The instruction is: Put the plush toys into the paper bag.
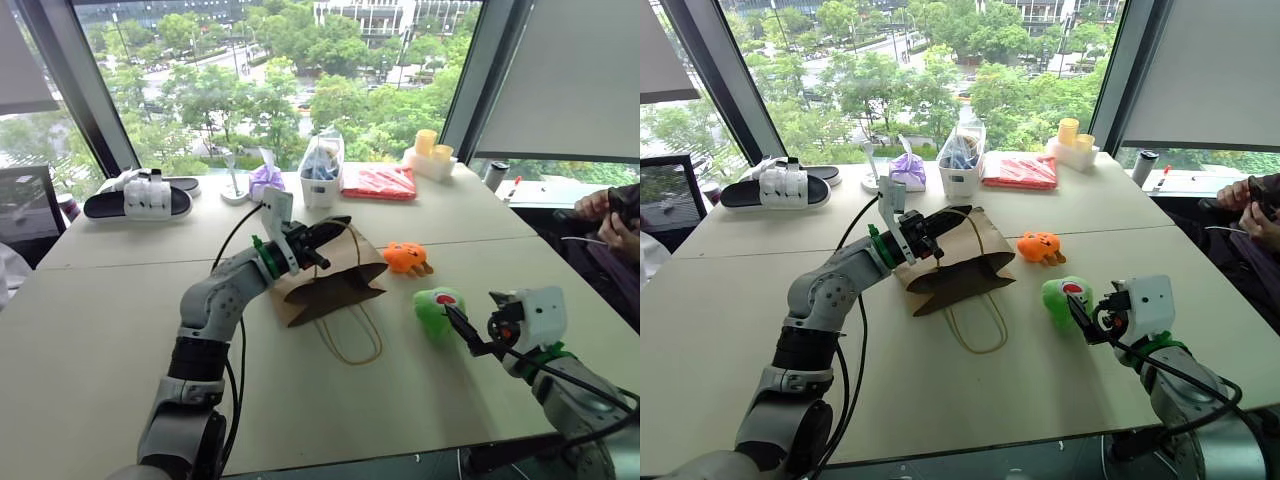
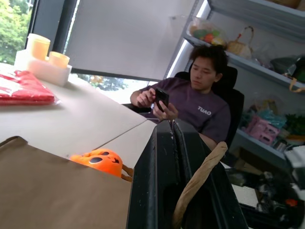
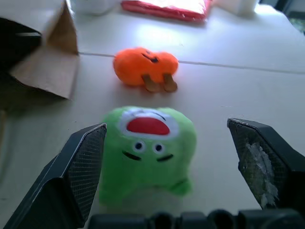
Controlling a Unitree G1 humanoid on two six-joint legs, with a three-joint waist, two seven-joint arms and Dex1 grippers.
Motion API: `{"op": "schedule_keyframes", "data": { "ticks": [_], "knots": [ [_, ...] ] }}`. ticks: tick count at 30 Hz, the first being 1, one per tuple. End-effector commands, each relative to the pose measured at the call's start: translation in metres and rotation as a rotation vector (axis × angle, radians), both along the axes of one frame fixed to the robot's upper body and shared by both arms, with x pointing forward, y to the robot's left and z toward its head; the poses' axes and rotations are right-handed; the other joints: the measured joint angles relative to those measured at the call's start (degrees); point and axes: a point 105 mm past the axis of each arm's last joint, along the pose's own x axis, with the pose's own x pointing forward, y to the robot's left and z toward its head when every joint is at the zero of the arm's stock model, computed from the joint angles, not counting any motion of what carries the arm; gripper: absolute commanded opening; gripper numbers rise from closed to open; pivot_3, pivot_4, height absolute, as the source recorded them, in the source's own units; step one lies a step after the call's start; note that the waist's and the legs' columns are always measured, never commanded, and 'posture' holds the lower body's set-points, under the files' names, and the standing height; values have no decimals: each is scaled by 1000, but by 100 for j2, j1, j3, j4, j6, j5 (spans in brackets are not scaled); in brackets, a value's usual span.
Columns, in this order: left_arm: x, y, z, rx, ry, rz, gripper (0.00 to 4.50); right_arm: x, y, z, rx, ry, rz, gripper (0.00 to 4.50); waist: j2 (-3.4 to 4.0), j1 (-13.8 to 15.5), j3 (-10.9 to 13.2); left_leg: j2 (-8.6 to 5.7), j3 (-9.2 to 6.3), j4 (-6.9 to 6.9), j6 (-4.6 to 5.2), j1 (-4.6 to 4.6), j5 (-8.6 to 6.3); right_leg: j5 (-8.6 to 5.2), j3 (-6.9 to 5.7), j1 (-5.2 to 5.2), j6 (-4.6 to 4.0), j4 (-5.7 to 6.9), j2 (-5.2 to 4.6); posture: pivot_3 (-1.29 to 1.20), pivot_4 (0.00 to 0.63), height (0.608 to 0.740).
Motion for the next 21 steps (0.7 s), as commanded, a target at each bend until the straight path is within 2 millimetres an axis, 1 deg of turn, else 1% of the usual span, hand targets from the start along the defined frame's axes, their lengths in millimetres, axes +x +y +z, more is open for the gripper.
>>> {"op": "schedule_keyframes", "data": {
  "ticks": [1, 4, 6, 8, 12, 14, 15, 17, 19, 21],
  "knots": [
    [-2, -4, 16, -4, -76, -7, 0, 19, 5, -20, 35, 33, -27, 4475, 3, 11, 0, 1, 0, -2, 0, 1, 0, 0, 0, 0, 0, 1, 1, 0, 150, 740],
    [-2, -4, 19, -11, -79, 0, 0, 28, 3, -35, 140, 62, -93, 4475, 4, 24, 0, 2, -6, -4, 0, -1, 0, 0, -1, -2, 0, 3, 5, 0, 150, 740],
    [-1, -2, 22, -11, -92, 17, 0, 30, 5, -38, 200, 65, -90, 3972, 4, 40, 0, 1, -6, -3, 0, -5, 0, 0, 0, -2, 1, 0, 2, 0, 150, 740],
    [0, 1, 23, -11, -97, 30, 0, 31, 8, -39, 244, 70, -67, 3210, 4, 42, 0, -2, -6, -1, 0, -5, 0, 1, 0, 2, 1, -3, 0, 0, 150, 740],
    [0, 3, 21, -3, -95, 36, 0, 31, 14, -35, 294, 57, -16, 1142, 4, 29, 0, -3, -6, 1, 0, -3, 0, 1, -1, 4, 2, -1, 0, 0, 150, 740],
    [0, 3, 21, -4, -93, 37, 0, 30, 13, -25, 322, 19, 0, 204, 4, 25, 0, -2, -6, 0, 0, -1, 0, 1, -1, 4, 2, -1, 1, 0, 150, 740],
    [0, 3, 23, -12, -93, 38, 0, 27, 15, -12, 347, -24, 36, 40, 5, 25, 1, -2, -6, -1, 0, -1, 0, 1, -1, 3, 2, 0, 1, 0, 150, 740],
    [3, 5, 29, -38, -86, 45, 0, 16, 21, 17, 402, -110, 128, 40, 11, 34, 5, -2, -6, -2, 0, -5, 0, 0, -1, 0, 2, 0, 1, 0, 150, 740],
    [6, 7, 34, -59, -79, 53, 0, 0, 31, 43, 430, -160, 251, 40, 13, 38, 9, -1, -8, -3, 0, -9, 0, 0, -1, -3, 4, -1, 1, 0, 150, 740],
    [8, 8, 37, -73, -72, 52, 0, -17, 41, 61, 441, -180, 365, 40, 13, 35, 10, -2, -10, -1, 0, -14, 0, 0, -1, -5, 5, -2, 1, 0, 150, 740]
  ]
}}
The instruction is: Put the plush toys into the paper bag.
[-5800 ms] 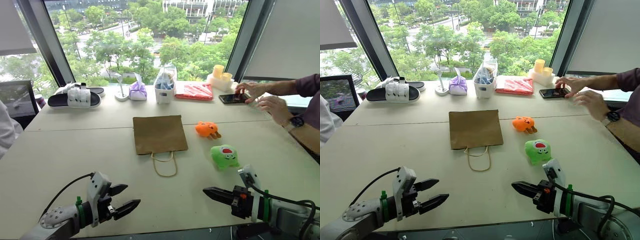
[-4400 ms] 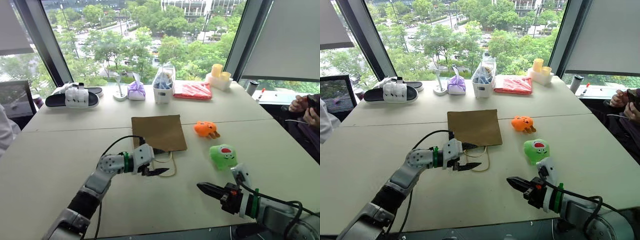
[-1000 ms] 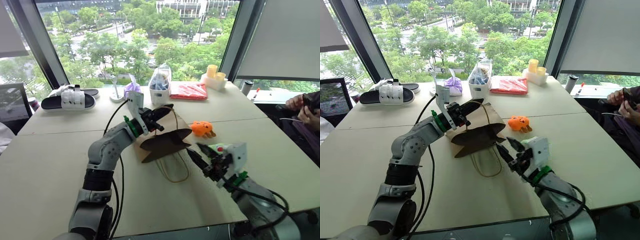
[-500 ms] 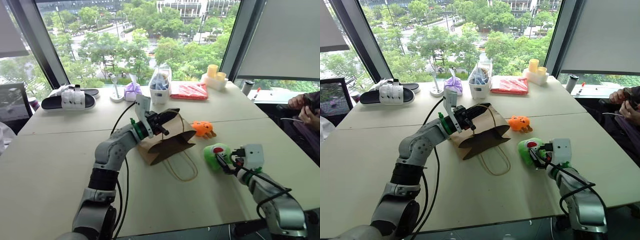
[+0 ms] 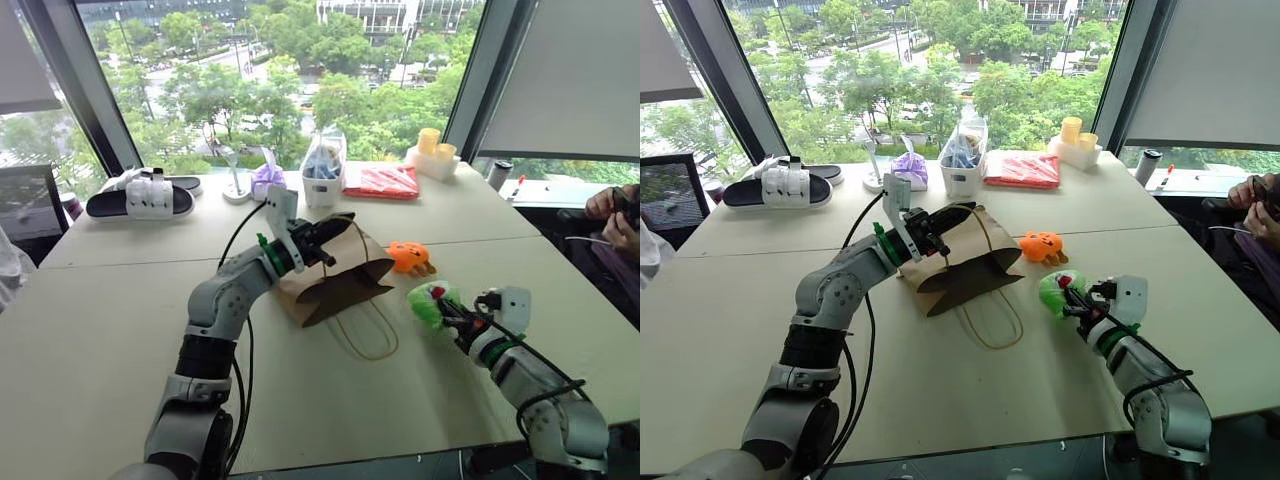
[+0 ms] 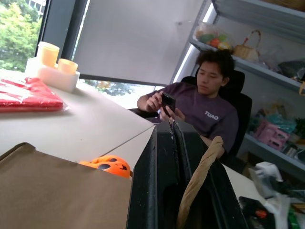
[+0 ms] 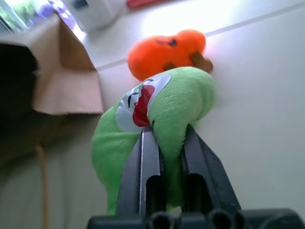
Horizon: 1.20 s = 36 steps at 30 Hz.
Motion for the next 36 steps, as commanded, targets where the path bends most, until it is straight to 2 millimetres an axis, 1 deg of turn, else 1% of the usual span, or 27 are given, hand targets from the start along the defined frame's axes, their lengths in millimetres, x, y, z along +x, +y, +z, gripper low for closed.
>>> {"op": "schedule_keyframes", "data": {
  "ticks": [1, 2, 4, 5, 7, 8, 12, 15, 18, 19, 20, 24, 26, 28, 29, 33, 34, 36],
  "knots": [
    [-1, 2, 23, -58, -44, -10, 0, -32, 22, 47, 32, -136, 207, 40, -1, 5, 0, 0, 0, 0, 1, 1, -1, -1, -1, 2, 1, 0, 0, 0, 150, 740],
    [-1, 2, 24, -62, -43, -17, 0, -39, 28, 48, 39, -121, 257, 40, -3, 1, 0, 0, -2, -1, 3, 2, -2, -3, -2, 4, 5, 0, 0, 0, 150, 740],
    [-1, 0, 25, -60, -47, -35, 0, -47, 43, 44, 14, -67, 341, 40, -3, -2, -1, 1, -3, -2, 8, 11, -5, -5, -3, 12, 7, -1, 0, 0, 150, 740],
    [-2, -2, 25, -57, -49, -46, 0, -49, 49, 42, 9, -49, 369, 40, -6, -14, 1, 1, -3, -2, 8, 11, -5, -6, -3, 12, 6, -1, 0, 0, 150, 740],
    [-5, -5, 26, -57, -49, -80, 0, -45, 62, 45, 33, -50, 394, 40, -9, -28, 3, 1, -1, 1, 8, 10, -5, -6, -2, 10, 6, 0, 0, 0, 150, 740],
    [-6, -6, 26, -56, -50, -92, 0, -41, 65, 46, 42, -56, 391, 40, -6, -29, 4, 2, 0, 2, 8, 10, -5, -6, -2, 8, 6, 1, 1, 0, 150, 740],
    [-9, -10, 25, -51, -54, -110, 0, -15, 85, 46, 48, -47, 361, 40, -6, -11, 4, 3, 2, 3, 8, 9, -4, -5, 0, 5, 5, 2, 2, 0, 150, 740],
    [-10, -11, 28, -69, -55, -110, 0, 3, 104, 32, -32, 23, 377, 40, -7, 1, 4, 1, 0, 1, 7, 2, -4, -5, 0, 1, 5, 1, 0, 0, 150, 740],
    [-14, -12, 33, -98, -55, -124, 0, 15, 111, 24, -86, 59, 384, 40, -7, 11, 4, -2, -1, 0, 7, -7, -4, -5, -1, -5, 5, -1, -3, 0, 150, 740],
    [-15, -12, 34, -106, -54, -130, 0, 15, 117, 23, -123, 56, 414, 40, -7, 7, 4, -2, -2, 0, 7, -11, -4, -5, -1, -8, 6, -2, -3, 0, 150, 740],
    [-17, -11, 35, -123, -48, -139, 0, 20, 122, 24, -126, 55, 419, 40, -7, -2, 4, -2, -2, 1, 7, -19, -4, -5, -1, -16, 6, -1, -3, 0, 150, 740],
    [-21, -8, 40, -195, 0, -180, 0, 48, 128, 23, -121, 80, 333, 40, -6, -43, 3, 1, -2, 4, 3, -48, -1, -1, 0, -55, 4, 11, -1, 0, 150, 740],
    [-22, -7, 41, -204, 7, -188, 0, 57, 133, 23, -135, 80, 316, 40, -5, -28, 2, 1, -4, 3, 3, -47, -1, -1, -1, -58, 3, 15, 1, 0, 150, 740],
    [-19, -4, 40, -211, 15, -170, 0, 64, 140, 28, -146, 53, 308, 40, -4, -25, 2, 1, -5, 3, 3, -48, -1, -1, -2, -58, 3, 15, 3, 0, 150, 740],
    [-17, -3, 40, -213, 19, -154, 0, 65, 142, 29, -147, 43, 304, 403, -4, -20, 2, 1, -5, 3, 2, -51, -1, -1, -2, -59, 3, 12, 2, 0, 150, 740],
    [-10, 2, 39, -221, 26, -105, 0, 63, 144, 29, -175, 22, 312, 2196, -4, -5, 2, -3, -7, 6, 0, -61, 0, -1, -2, -63, 3, 11, -1, 0, 150, 740],
    [-8, 3, 39, -220, 27, -95, 0, 60, 143, 31, -202, 3, 326, 2619, -5, -6, 2, -4, -7, 6, 0, -63, 0, 0, -2, -63, 3, 10, -2, 0, 150, 740],
    [-6, 4, 37, -213, 26, -77, 0, 49, 138, 36, -212, -18, 355, 3694, -4, 6, 2, -5, -7, 7, 0, -68, 1, 0, -2, -66, 3, 8, -3, 0, 150, 740]
  ]
}}
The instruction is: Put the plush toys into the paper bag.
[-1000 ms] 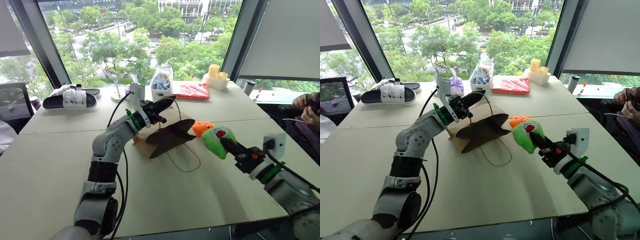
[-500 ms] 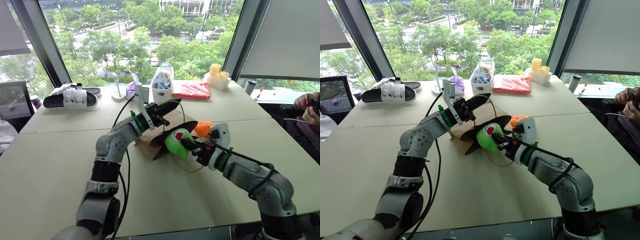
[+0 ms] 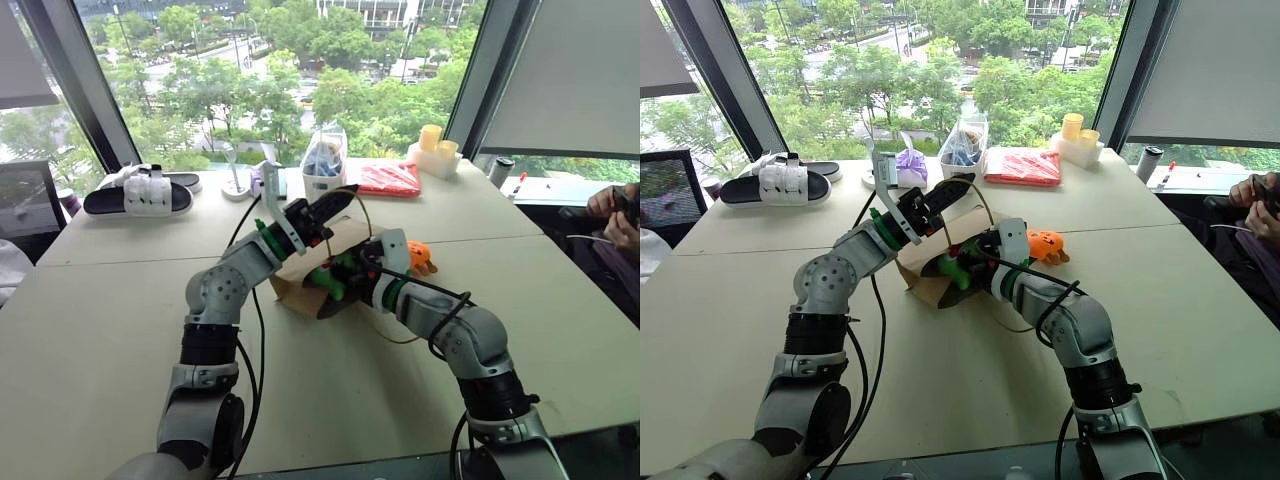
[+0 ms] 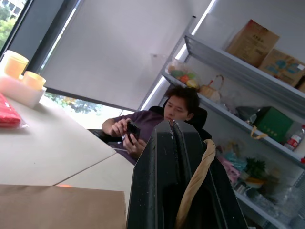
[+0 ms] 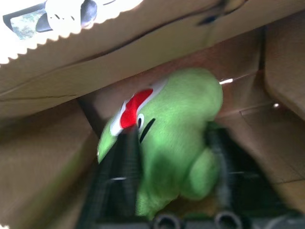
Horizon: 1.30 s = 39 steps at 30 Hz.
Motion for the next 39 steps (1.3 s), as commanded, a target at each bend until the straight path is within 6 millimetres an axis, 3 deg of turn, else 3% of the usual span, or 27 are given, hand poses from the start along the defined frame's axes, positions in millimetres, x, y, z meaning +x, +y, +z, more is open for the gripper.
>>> {"op": "schedule_keyframes", "data": {
  "ticks": [1, 7, 9, 11, 14, 17, 19, 23, 27, 32, 35, 39],
  "knots": [
    [0, 3, 13, -9, -51, 35, 0, -18, -6, 24, -6, -106, 63, 4205, 0, -1, 0, 0, -3, 0, 0, -1, 0, 0, -1, 0, 0, 0, 0, 0, 150, 740],
    [2, 4, 16, -2, -52, 53, 0, -59, -38, 52, 22, -185, 143, 4205, 0, -2, 0, 0, -4, 0, 1, -2, -1, 0, -1, 0, 0, -3, 2, 0, 150, 740],
    [2, 2, 17, -2, -53, 55, 0, -75, -62, 67, 120, -215, 160, 4205, -1, 5, 0, 0, -7, 0, 2, -2, -1, 0, -3, 3, 1, -4, 2, 0, 150, 740],
    [2, 1, 18, -1, -53, 55, 0, -76, -84, 79, 177, -250, 107, 4205, -2, 6, 1, 0, -8, 2, 3, -1, -1, 0, -4, 8, 1, -6, 2, 0, 150, 740],
    [4, 0, 13, 12, -49, 61, 0, -38, -136, 83, 112, -317, -215, 4205, -2, -28, 0, 0, -1, 7, 3, 7, -1, 0, -2, 15, 1, -4, 2, 0, 150, 740],
    [5, 0, 12, 14, -49, 61, 0, -9, -155, 73, -5, -300, -369, 4205, -2, -33, 0, 1, 12, 5, 3, 19, 0, 0, 5, 18, 0, -1, 3, 0, 150, 740],
    [6, 0, 11, 15, -49, 61, 0, 8, -156, 60, -87, -270, -391, 4205, 0, -40, -1, 3, 14, 0, 3, 22, 0, 0, 6, 18, 0, 1, 4, 0, 150, 740],
    [8, 2, 9, 22, -49, 67, 0, 49, -159, 30, -84, -159, -486, 4205, 0, -42, -1, 6, 17, -2, 2, 21, 1, 0, 10, 11, -1, 3, 7, 0, 150, 740],
    [7, 3, 13, 27, -59, 79, 0, 88, -140, 5, -15, -50, -492, 4205, 1, -42, -1, 4, 16, -3, -19, 8, 12, 1, 12, -1, -2, 0, 5, 0, 150, 740],
    [6, 8, 16, 33, -65, 111, 0, 100, -130, -31, -77, 79, -482, 4205, 1, -18, -1, 3, 12, -8, -44, 1, 27, 2, 11, -2, -2, 0, 4, 0, 150, 740],
    [6, 11, 14, 35, -59, 126, 0, 101, -129, -36, -100, 83, -472, 3314, 1, -35, -1, 2, 10, -8, -45, -8, 26, 2, 11, -1, -1, 2, 3, 0, 150, 740],
    [6, 12, 11, 35, -51, 131, 0, 101, -127, -36, -123, 67, -466, 1472, 1, -59, -2, 1, 12, -4, -46, -3, 27, 5, 11, 4, 2, 1, 1, 0, 150, 740]
  ]
}}
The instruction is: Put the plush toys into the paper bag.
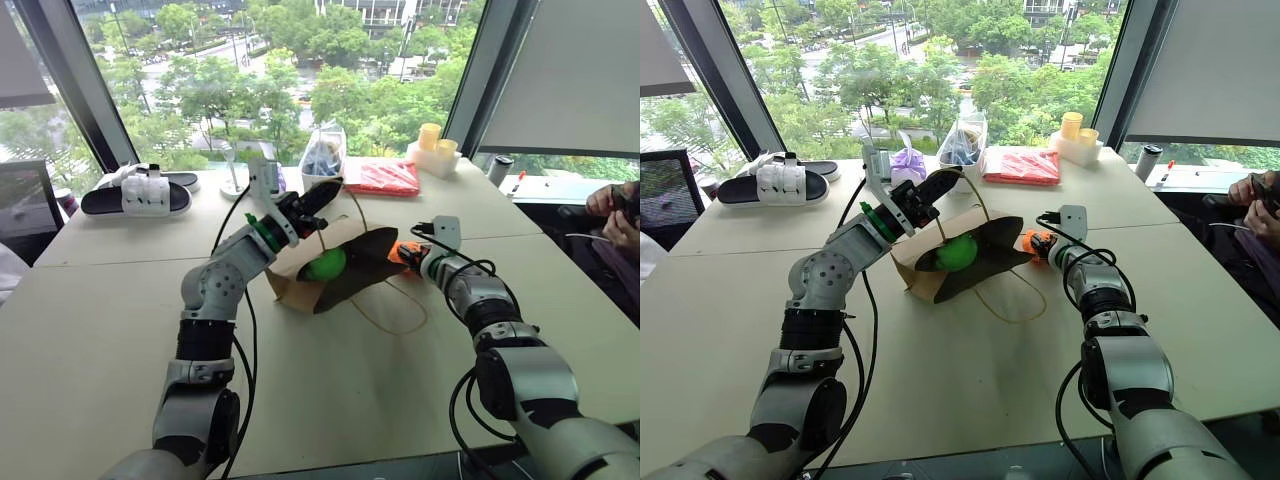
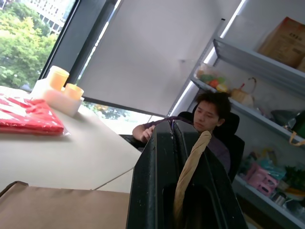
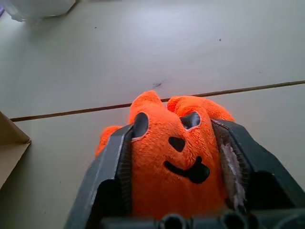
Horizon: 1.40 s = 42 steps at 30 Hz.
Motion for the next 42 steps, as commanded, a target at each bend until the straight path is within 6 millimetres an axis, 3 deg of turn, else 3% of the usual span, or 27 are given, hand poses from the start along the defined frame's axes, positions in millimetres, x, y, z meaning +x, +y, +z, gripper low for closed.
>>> {"op": "schedule_keyframes", "data": {
  "ticks": [1, 3, 7, 10, 12, 16, 21, 23, 26, 29, 31, 35, 42],
  "knots": [
    [-5, 2, 7, -12, -35, 0, 0, 0, 1, -2, -29, 5, 7, 985, 0, -2, 0, 0, 0, 0, -2, 3, 1, 0, 0, 1, 0, 0, 0, 0, 150, 740],
    [-4, 1, 6, -15, -32, -3, 0, 0, -2, -4, -52, 10, -3, 94, 0, -2, 0, 0, -1, 1, -4, 8, 2, 0, 0, 2, 0, -1, 1, 0, 150, 740],
    [-3, -1, 5, -18, -30, -12, 0, -3, -17, -3, -89, -7, -32, 32, 0, 10, -1, 0, -3, 3, -3, 11, 2, 0, 0, 6, 0, 2, 2, 0, 150, 740],
    [-2, -2, 5, -20, -30, -17, 0, -3, -22, 15, -76, -92, -16, 32, 0, 35, -1, -1, -6, 4, -11, 10, 7, 0, 0, 9, 0, 1, 1, 0, 150, 740],
    [-1, -2, 6, -23, -30, -18, 0, -8, -29, 41, -58, -196, -8, 32, 0, 46, -1, -2, -6, 3, -12, 6, 7, 1, 0, 9, 0, 1, 1, 0, 150, 740],
    [1, -2, 7, -44, -19, -17, 0, -42, -41, 94, -72, -357, 10, 32, 3, 42, 1, -5, -17, 5, -12, -13, 7, 4, -1, -4, 5, 4, -1, 0, 150, 740],
    [4, -1, 11, -88, 0, -20, 0, -95, -39, 116, -113, -366, 74, 32, 3, 36, 0, -3, -14, -4, -4, -6, 2, 3, -4, -7, 6, 0, 0, 0, 150, 740],
    [6, 1, 13, -102, 6, -16, 0, -118, -34, 120, -121, -356, 127, 32, 3, 50, 1, -2, -14, -2, 25, -1, -14, 3, -5, -5, 6, -2, 1, 0, 150, 740],
    [8, 1, 15, -125, 19, -20, 0, -154, -2, 136, -40, -421, 352, 32, 3, 43, 1, -1, -14, 5, 27, 1, -14, 3, -4, 1, 6, -1, 2, 0, 150, 740],
    [8, -3, 16, -129, 23, -39, 0, -184, 24, 125, 56, -345, 551, 32, 1, 55, 1, -1, -15, 11, 27, 6, -15, 3, -5, 10, 6, -1, 3, 0, 150, 740],
    [7, -6, 16, -127, 23, -53, 0, -193, 33, 118, 62, -299, 612, 32, -1, 61, 0, -1, -17, 11, 28, 10, -15, 3, -8, 19, 7, -4, 3, 0, 150, 740],
    [5, -11, 17, -128, 22, -79, 0, -197, 54, 113, 68, -259, 701, 32, -1, 61, 1, -2, -15, 16, 28, 6, -15, 3, -7, 19, 7, -6, 1, 0, 150, 740],
    [-3, -16, 17, -140, 21, -106, 0, -166, 89, 101, -19, -247, 760, 32, -1, 50, 0, -1, -15, 12, 28, 9, -15, 3, -7, 14, 7, -3, 2, 0, 150, 740]
  ]
}}
